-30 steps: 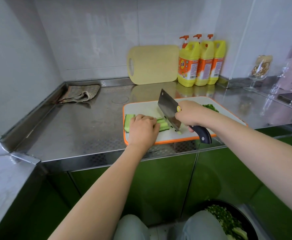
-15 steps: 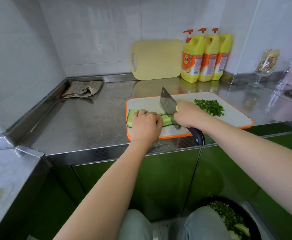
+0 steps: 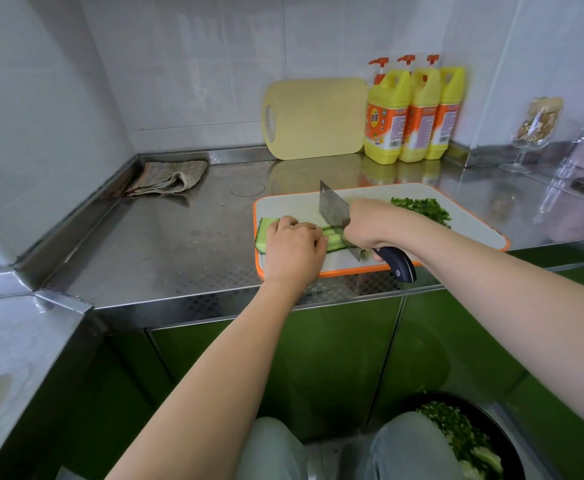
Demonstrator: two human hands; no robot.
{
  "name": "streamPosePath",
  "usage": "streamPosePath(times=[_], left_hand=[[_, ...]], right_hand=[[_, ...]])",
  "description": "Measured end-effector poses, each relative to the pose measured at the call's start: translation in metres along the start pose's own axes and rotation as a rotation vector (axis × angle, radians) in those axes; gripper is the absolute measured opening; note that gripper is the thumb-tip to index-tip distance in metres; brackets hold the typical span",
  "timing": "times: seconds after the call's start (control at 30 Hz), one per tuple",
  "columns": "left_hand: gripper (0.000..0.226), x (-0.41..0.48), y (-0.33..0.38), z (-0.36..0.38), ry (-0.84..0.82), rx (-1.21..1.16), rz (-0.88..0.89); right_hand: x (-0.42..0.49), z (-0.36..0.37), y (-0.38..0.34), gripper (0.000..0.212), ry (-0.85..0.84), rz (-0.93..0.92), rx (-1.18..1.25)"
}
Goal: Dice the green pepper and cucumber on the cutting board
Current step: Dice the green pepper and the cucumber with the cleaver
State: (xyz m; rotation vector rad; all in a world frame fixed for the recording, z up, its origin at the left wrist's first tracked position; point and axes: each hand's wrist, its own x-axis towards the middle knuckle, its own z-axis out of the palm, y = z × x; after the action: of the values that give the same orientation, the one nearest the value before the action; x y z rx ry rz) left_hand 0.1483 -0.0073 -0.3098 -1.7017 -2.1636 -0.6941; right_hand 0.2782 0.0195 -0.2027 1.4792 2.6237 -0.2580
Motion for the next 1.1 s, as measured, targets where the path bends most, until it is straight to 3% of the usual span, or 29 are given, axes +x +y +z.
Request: streamPosePath(times=[0.4, 0.7, 0.87, 1.0, 1.1], left_hand=[[0.036, 0.0, 0.0, 0.0, -0.032, 0.002, -0.012], [0.036, 0.001, -0.001, 0.003, -0.015, -0.008, -0.014], [0.035, 0.0, -0.001, 0.003, -0.01, -0.012, -0.008], [0.042, -0.002, -0.001, 0.003, -0.004, -0.009, 0.001], [0.049, -0.003, 0.001, 0.0, -0.007, -0.05, 0.007]], right_hand=[[0.015, 0.019, 0.016, 0.008, 0.186, 0.034, 0.413], [0.006, 0.008, 0.008, 0.019, 0.056, -0.011, 0.248], [0.013, 0.009, -0.004, 0.014, 0.041, 0.013, 0.126], [0.02, 0.016, -0.003, 0.004, 0.084, 0.03, 0.178], [0.021, 0.018, 0.004, 0.01, 0.102, 0.046, 0.307]])
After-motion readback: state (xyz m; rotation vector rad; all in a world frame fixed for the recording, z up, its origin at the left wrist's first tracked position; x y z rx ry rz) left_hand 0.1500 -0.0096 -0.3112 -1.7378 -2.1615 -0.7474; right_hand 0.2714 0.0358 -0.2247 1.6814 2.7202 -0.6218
